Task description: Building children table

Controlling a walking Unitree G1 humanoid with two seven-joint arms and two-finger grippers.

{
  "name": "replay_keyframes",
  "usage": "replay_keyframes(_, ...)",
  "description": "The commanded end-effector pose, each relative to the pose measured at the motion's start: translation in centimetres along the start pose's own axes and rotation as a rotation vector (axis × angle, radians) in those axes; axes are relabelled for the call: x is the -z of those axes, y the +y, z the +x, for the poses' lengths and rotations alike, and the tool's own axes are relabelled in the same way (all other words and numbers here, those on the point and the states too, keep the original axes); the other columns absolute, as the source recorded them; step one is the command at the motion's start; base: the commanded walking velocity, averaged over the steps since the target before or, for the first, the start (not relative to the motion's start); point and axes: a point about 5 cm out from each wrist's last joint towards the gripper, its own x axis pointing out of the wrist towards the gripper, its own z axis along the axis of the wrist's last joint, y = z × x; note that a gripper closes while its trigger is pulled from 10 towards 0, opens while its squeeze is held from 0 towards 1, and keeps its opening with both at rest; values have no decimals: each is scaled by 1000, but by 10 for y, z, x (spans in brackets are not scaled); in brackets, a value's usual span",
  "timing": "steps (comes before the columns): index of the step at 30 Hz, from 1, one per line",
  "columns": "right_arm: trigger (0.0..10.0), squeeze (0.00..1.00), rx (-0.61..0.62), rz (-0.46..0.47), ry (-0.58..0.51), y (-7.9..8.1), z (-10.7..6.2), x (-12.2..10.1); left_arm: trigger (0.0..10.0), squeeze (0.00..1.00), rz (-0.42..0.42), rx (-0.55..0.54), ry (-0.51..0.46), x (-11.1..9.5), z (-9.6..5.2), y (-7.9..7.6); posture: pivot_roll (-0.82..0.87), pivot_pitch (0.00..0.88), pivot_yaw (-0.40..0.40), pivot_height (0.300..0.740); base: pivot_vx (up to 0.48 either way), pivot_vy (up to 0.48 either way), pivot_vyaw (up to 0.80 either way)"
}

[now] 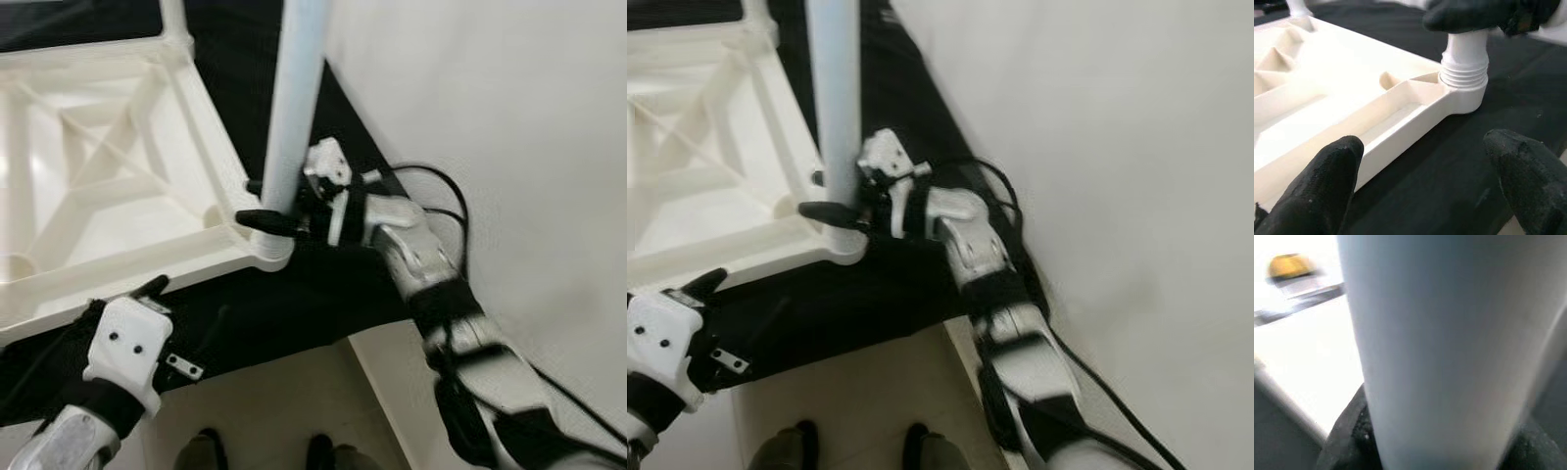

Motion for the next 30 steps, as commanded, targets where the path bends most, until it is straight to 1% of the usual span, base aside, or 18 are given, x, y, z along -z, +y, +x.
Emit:
replay_keyframes(1, 0, 0, 197, 64, 286, -5, -26, 52, 10000, 0, -6, -2, 5, -1, -4, -2, 215, 336, -181, 740, 0, 0, 0)
replay_keyframes(2, 0, 0, 293, 50, 311, 9, -38, 54, 10000, 0, -17, -1, 4, -2, -5, -2, 212, 338, -178, 740, 0, 0, 0)
replay_keyframes(4, 0, 0, 242, 78, 254, 30, -28, 42, 10000, 0, -38, 34, 4, 0, -5, -8, 196, 316, -167, 740, 0, 0, 0)
replay_keyframes(7, 0, 0, 207, 100, 235, 34, -18, 39, 10000, 0, -41, 50, 7, 1, -3, -10, 203, 317, -167, 740, 0, 0, 0)
replay_keyframes(8, 2196, 0, 151, 111, 226, 36, -5, 35, 10000, 0, -51, 71, 0, 1, 1, -13, 202, 314, -161, 740, 0, 0, 0)
replay_keyframes(9, 2196, 0, 151, 111, 226, 36, -5, 35, 10000, 0, -51, 71, 0, 1, 1, -13, 202, 314, -161, 740, 0, 0, 0)
replay_keyframes(10, 10000, 0, 116, 103, 221, 34, 3, 29, 10000, 0, -61, 80, -7, 1, 2, -13, 204, 314, -159, 740, 0, 0, 0)
replay_keyframes(13, 10000, 0, 88, 102, 207, 34, 7, 25, 10000, 0, -64, 84, -8, 1, 2, -14, 201, 313, -158, 740, 0, 0, 0)
replay_keyframes(14, 10000, 216, 47, 109, 177, 34, 10, 19, 10000, 0, -67, 86, -7, 1, 3, -14, 199, 311, -155, 740, 0, 0, 0)
replay_keyframes(15, 10000, 1000, 22, 128, 154, 35, 11, 12, 10000, 0, -70, 93, -7, 2, 3, -16, 202, 310, -160, 740, 0, 0, 0)
replay_keyframes(17, 10000, 1000, -51, 144, 113, 37, 13, 4, 10000, 0, -76, 105, -10, 1, 5, -18, 205, 308, -159, 740, 0, 0, 0)
replay_keyframes(18, 10000, 1000, -166, 123, 34, 36, 15, -9, 10000, 0, -81, 118, -15, 0, 6, -20, 208, 306, -154, 740, 0, 0, 0)
replay_keyframes(20, 10000, 1000, -223, 94, -27, 32, 16, -17, 10000, 0, -80, 122, -18, -1, 7, -20, 211, 304, -154, 740, 0, 0, 0)
replay_keyframes(21, 10000, 843, -233, 90, -38, 31, 17, -18, 10000, 0, -79, 123, -19, -1, 8, -20, 211, 304, -154, 740, 0, 0, 0)
replay_keyframes(22, 10000, 843, -256, 93, -57, 30, 18, -21, 10000, 0, -78, 125, -21, -1, 8, -20, 213, 304, -154, 740, 0, 0, 0)
replay_keyframes(23, 10000, 0, -268, 78, -68, 28, 19, -24, 10000, 0, -78, 124, -23, -2, 9, -20, 213, 304, -154, 740, 0, 0, 0)
replay_keyframes(28, 10000, 0, -493, 6, -122, 35, 26, -39, 10000, 0, -77, 140, -33, -3, 10, -21, 210, 302, -161, 740, 0, 0, 0)
replay_keyframes(30, 10000, 0, -529, -12, -118, 36, 27, -40, 10000, 0, -78, 144, -34, -4, 11, -21, 210, 302, -161, 740, 0, 0, 0)
